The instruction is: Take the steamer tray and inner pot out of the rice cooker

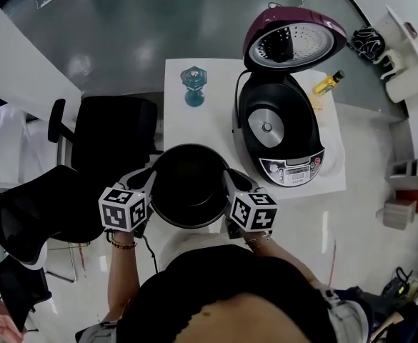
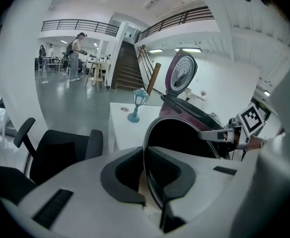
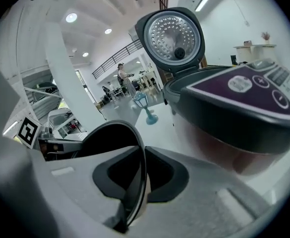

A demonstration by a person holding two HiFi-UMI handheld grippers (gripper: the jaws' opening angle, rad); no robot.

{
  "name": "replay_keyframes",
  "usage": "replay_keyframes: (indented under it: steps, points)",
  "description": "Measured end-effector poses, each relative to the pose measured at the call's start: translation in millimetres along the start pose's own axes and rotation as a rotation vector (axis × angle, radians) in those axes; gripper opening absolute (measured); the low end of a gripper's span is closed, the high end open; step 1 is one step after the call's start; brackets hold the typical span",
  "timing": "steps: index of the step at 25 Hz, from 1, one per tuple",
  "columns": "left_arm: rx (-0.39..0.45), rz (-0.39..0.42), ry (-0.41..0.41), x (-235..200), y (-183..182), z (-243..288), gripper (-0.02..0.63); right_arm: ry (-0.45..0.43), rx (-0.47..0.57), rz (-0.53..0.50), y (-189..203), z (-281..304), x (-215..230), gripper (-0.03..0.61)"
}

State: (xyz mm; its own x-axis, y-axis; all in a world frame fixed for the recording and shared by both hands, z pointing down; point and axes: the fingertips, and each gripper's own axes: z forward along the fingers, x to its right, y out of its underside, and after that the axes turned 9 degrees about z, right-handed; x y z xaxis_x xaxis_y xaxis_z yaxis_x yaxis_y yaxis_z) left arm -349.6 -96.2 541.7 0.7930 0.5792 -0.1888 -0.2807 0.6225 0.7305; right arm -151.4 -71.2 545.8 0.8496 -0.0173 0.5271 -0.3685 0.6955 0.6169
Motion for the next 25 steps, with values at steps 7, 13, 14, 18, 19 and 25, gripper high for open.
replay_keyframes:
  steps: [7,13,14,18,19,25]
  points:
    - [-0.027,0.008,0.027,-15,-9,24,0.026,0.041,-0.011,0.045,-5,20,9,0.040]
    - [-0.045,0.005,0.056,-24,-15,39,0.026,0.067,-0.019,0.058,-10,32,15,0.040]
    - [-0.050,0.008,0.058,-24,-16,41,0.026,0.071,-0.021,0.061,-10,33,16,0.040]
    - [-0.043,-0.007,0.067,-27,-20,50,0.026,0.085,-0.015,0.047,-15,37,20,0.040]
    - [-0.039,-0.012,0.068,-28,-22,51,0.026,0.087,-0.012,0.043,-17,39,20,0.040]
    - [-0.020,-0.003,0.074,-31,-28,56,0.028,0.120,0.018,-0.015,-24,44,21,0.040]
